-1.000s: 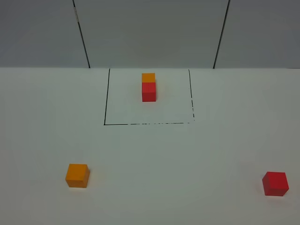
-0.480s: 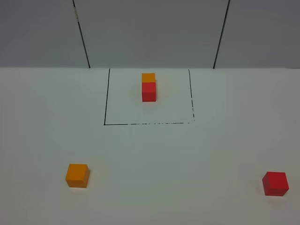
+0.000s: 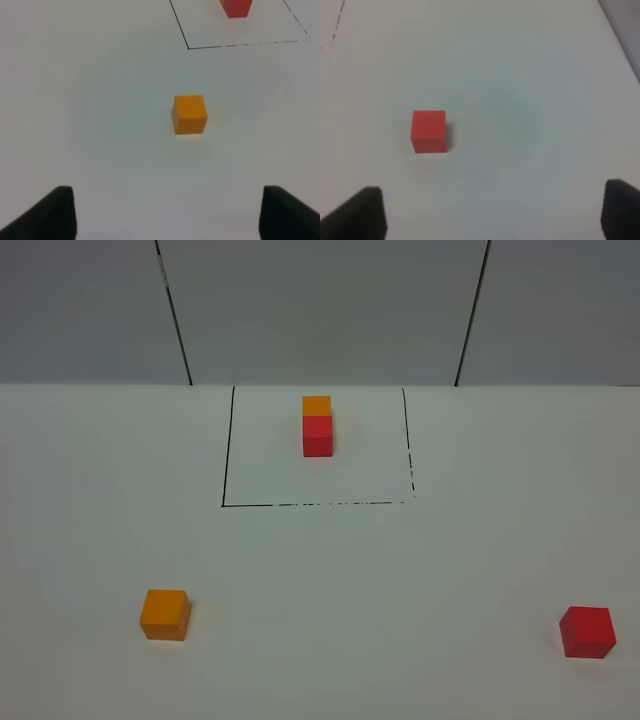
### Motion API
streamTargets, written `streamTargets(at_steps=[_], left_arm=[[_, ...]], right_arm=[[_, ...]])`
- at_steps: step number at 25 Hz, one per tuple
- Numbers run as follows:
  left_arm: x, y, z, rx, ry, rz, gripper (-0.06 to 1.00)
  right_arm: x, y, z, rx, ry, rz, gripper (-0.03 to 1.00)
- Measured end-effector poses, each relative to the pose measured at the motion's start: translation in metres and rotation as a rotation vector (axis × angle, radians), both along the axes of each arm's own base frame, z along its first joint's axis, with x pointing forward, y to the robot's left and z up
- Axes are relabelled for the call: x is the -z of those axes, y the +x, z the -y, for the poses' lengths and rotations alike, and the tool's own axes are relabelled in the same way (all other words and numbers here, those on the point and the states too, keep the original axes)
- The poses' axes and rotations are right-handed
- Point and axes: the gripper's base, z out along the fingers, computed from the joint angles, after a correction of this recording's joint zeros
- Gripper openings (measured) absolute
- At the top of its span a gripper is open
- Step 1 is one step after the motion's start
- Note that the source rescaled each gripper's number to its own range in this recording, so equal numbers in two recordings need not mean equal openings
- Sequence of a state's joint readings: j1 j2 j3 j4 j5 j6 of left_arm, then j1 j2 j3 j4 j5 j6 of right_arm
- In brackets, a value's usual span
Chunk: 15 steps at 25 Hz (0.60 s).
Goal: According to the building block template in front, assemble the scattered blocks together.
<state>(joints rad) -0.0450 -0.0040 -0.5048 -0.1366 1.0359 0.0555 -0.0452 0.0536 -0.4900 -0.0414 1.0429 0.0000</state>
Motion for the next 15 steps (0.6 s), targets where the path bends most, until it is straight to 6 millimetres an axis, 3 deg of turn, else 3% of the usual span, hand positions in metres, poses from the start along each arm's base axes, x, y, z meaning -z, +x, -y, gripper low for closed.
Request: streamTargets(at_steps=[15], left_arm=[[-0.0013, 0.0049, 0.0002, -0.002, -0.002, -0.023, 0.96]], right_arm=[[0.0, 0.0, 0.0, 0.0, 0.0, 0.0, 0.73]])
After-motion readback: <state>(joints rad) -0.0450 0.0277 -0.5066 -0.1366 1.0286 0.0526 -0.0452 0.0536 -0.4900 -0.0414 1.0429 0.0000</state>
